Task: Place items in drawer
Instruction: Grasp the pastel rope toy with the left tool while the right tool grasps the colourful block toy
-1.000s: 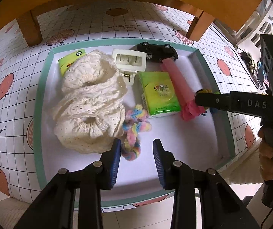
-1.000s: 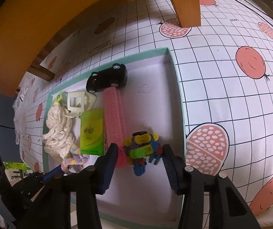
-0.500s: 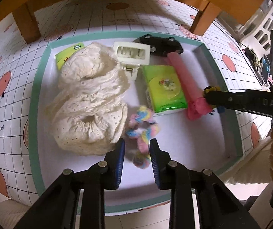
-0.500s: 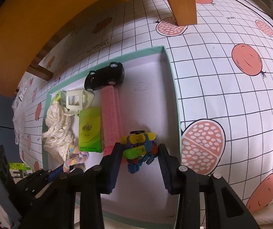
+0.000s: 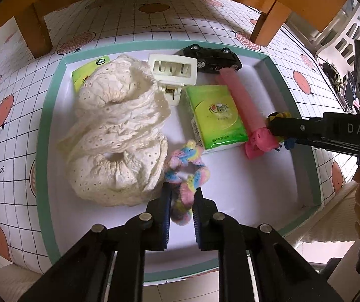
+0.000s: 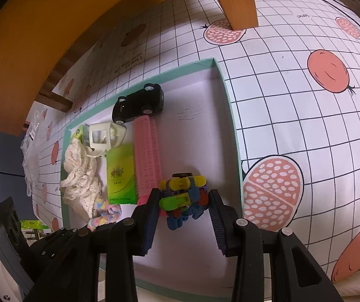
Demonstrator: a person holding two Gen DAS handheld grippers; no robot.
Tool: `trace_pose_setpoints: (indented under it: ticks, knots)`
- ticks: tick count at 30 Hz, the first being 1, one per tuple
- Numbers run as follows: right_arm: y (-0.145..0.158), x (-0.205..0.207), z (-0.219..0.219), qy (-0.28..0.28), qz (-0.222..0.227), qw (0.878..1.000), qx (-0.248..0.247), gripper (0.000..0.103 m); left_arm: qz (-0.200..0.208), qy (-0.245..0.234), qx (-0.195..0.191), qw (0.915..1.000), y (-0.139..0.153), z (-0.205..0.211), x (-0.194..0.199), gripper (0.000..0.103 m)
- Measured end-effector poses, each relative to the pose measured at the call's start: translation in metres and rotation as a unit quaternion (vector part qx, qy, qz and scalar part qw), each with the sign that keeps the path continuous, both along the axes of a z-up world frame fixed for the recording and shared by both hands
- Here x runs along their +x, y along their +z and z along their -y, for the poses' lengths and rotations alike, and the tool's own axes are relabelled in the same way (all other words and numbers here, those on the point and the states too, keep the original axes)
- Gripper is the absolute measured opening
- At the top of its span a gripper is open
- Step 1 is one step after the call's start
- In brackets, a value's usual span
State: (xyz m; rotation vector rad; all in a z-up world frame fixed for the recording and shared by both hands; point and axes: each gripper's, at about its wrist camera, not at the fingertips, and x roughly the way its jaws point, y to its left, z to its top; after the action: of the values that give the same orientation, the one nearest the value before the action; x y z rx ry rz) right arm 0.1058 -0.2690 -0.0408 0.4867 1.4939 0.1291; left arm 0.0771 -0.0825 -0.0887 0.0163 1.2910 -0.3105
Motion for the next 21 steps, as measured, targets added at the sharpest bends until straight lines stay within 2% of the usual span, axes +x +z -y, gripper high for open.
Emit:
trace_pose_setpoints:
  ticks: [7, 13, 17, 21]
  knots:
    - [-0.002, 0.0, -0.001, -0.005, -0.005, 1.0, 0.008, 0.042, 0.0, 0.001, 0.0, 1.0, 0.001, -0.003, -0.002, 0.016]
    - [0.0, 0.001, -0.012, 0.018, 0.0, 1.0, -0.014, 0.047, 0.0, 0.004, 0.001, 1.0, 0.002, -0.003, -0.001, 0.016]
    - [0.002, 0.002, -0.014, 0.027, 0.003, 0.998, -0.047, 0.047, 0.0, 0.011, 0.003, 0.9999, 0.002, -0.005, 0.0, 0.016]
    - [-0.001, 0.002, -0.008, 0.013, -0.007, 0.999, -0.033, 0.047, -0.001, 0.015, 0.001, 0.9999, 0.002, -0.007, 0.0, 0.016]
